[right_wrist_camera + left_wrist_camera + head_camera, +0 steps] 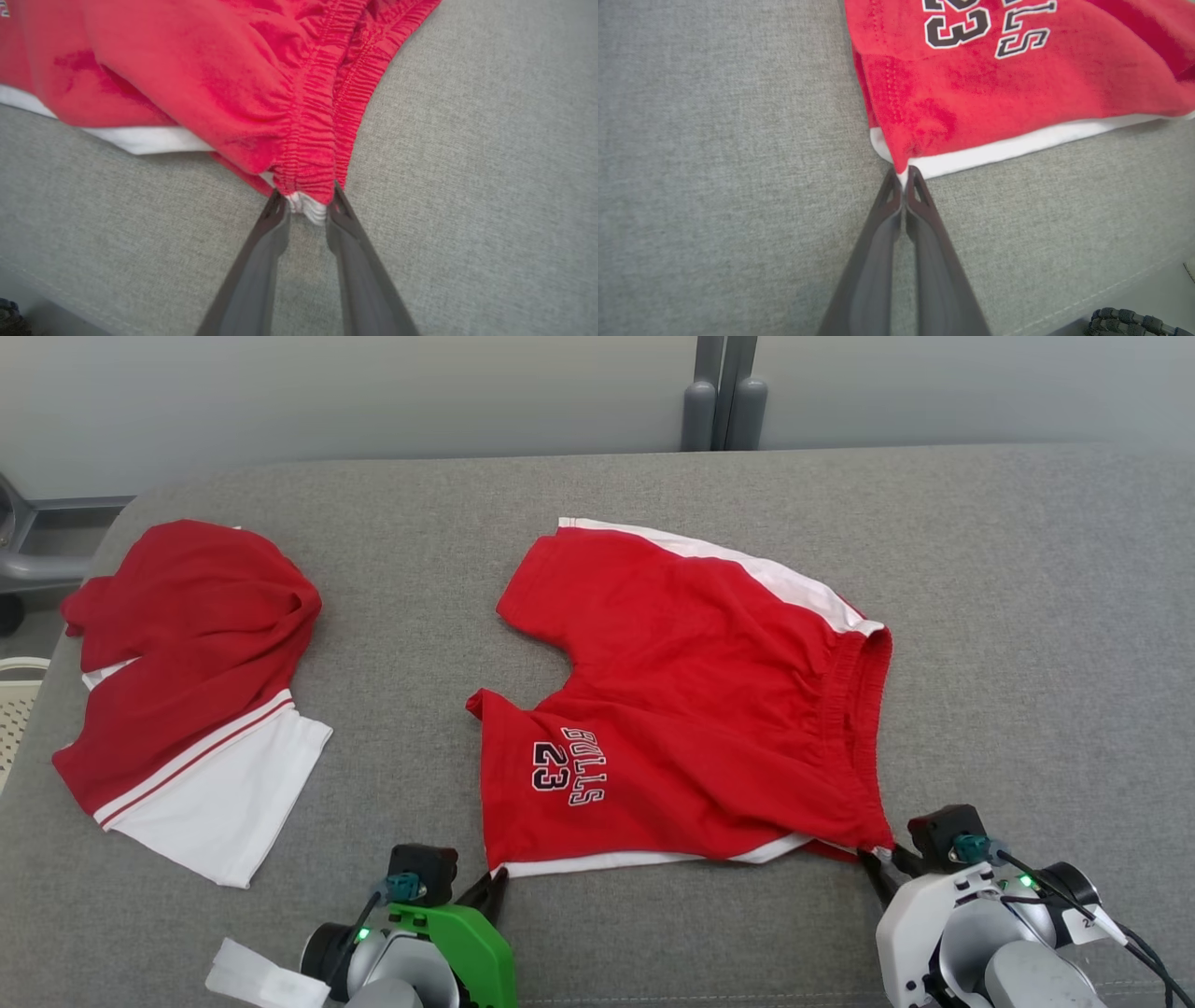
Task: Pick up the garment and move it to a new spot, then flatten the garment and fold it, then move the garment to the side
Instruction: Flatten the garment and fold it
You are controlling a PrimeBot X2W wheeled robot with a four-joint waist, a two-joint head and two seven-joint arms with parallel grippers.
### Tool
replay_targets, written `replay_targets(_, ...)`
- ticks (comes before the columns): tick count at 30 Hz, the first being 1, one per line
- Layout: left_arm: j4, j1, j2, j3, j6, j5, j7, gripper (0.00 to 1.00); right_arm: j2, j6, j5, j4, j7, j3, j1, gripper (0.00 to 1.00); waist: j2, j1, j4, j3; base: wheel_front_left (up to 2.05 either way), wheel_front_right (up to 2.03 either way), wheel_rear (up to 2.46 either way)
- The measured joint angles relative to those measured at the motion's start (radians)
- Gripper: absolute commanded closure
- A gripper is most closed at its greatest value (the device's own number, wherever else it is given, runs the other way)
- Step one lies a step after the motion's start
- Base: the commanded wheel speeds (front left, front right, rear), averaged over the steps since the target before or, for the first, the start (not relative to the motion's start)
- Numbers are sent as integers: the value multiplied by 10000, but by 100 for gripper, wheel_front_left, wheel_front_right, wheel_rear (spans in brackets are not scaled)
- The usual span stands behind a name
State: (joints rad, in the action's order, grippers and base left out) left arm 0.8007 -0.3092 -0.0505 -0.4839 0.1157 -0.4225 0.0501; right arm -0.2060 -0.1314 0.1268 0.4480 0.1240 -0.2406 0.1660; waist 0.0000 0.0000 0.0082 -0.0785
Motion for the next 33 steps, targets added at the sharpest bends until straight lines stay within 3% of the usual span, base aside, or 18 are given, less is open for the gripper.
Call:
replay_targets(1, 21, -2, 0, -12, 0, -31, 15, 100, -8, 0, 27, -2, 40, -13, -16, 100, 0, 0, -2, 5, 0, 0, 0)
replay_targets(7, -15, -5, 2, 109, -13, -276, 232, 100, -25, 0, 140, -134, 65, 35, -105, 100, 0, 0, -15, 49, 0, 0, 0)
replay_targets(16, -1551, 21, -341, 744, -8, -978, 608, 100, -111, 0, 512, -715, 50, 150, -268, 100, 0, 0, 25, 162, 0, 0, 0)
replay_targets(26, -3887, 1306, -792, 1055, -543, -1476, -48, 100, -278, -2, 802, -1237, 268, 199, -773, 100, 0, 0, 10, 429, 0, 0, 0)
replay_targets(33, -4665, 1323, -918, 1099, -608, -1735, -485, 100, -102, 0, 1400, -1492, 293, 128, -299, 100, 0, 0, -10, 492, 0, 0, 0)
